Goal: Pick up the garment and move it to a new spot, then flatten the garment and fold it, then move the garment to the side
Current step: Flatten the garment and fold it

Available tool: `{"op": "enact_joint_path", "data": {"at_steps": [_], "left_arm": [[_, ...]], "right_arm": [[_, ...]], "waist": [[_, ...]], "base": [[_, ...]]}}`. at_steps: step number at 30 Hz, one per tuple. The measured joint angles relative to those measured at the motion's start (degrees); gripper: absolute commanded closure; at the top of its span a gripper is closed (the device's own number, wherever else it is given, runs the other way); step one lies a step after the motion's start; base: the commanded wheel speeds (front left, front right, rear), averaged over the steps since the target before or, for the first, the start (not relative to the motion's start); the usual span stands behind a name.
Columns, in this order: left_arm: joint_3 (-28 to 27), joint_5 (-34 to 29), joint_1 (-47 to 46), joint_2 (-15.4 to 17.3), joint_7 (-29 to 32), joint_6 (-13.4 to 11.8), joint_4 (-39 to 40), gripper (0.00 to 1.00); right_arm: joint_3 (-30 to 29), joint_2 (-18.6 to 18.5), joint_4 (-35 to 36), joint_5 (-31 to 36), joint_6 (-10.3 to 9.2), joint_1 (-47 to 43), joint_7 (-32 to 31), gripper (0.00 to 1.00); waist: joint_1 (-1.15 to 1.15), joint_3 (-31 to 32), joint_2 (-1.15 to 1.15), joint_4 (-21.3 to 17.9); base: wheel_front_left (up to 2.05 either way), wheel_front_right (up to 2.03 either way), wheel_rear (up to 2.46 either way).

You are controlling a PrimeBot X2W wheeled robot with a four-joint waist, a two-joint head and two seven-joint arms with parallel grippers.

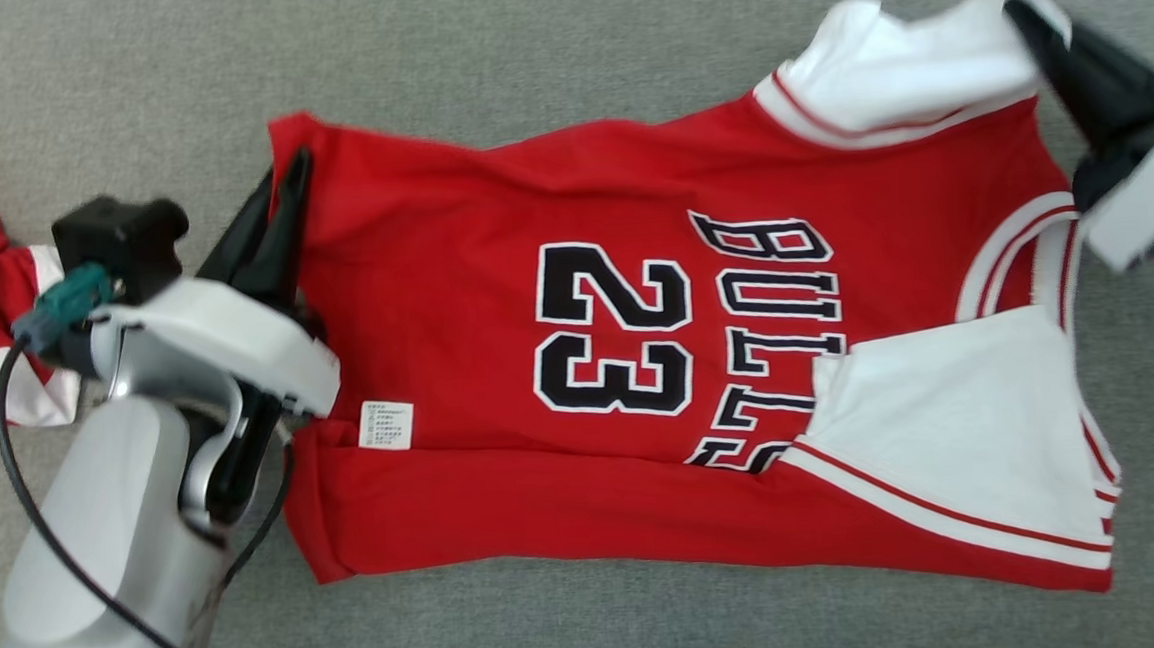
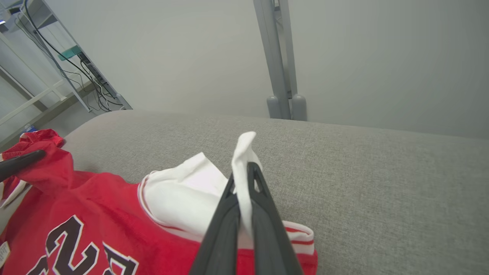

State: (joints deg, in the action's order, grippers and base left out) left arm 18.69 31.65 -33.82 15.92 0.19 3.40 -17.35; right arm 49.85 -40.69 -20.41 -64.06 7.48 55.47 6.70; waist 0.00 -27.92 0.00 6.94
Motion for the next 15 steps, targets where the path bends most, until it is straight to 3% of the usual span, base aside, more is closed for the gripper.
{"op": "enact_joint_path", "data": {"at_steps": [8,15], "left_arm": [[-4.01,4.02,11.04,3.69,3.33,-3.43,7.54,1.00],[-7.39,6.01,17.85,5.65,3.41,-6.35,10.68,1.00]], "right_arm": [[1.02,-3.53,11.91,-4.67,-0.01,-14.90,6.46,1.00],[-3.12,-0.83,18.36,-4.79,0.00,-27.09,8.26,1.00]], "waist": [[0.00,2.11,0.00,-3.62],[0.00,4.32,0.00,-6.64]], "base": [[0.00,0.00,0.00],[0.00,0.00,0.00]]}}
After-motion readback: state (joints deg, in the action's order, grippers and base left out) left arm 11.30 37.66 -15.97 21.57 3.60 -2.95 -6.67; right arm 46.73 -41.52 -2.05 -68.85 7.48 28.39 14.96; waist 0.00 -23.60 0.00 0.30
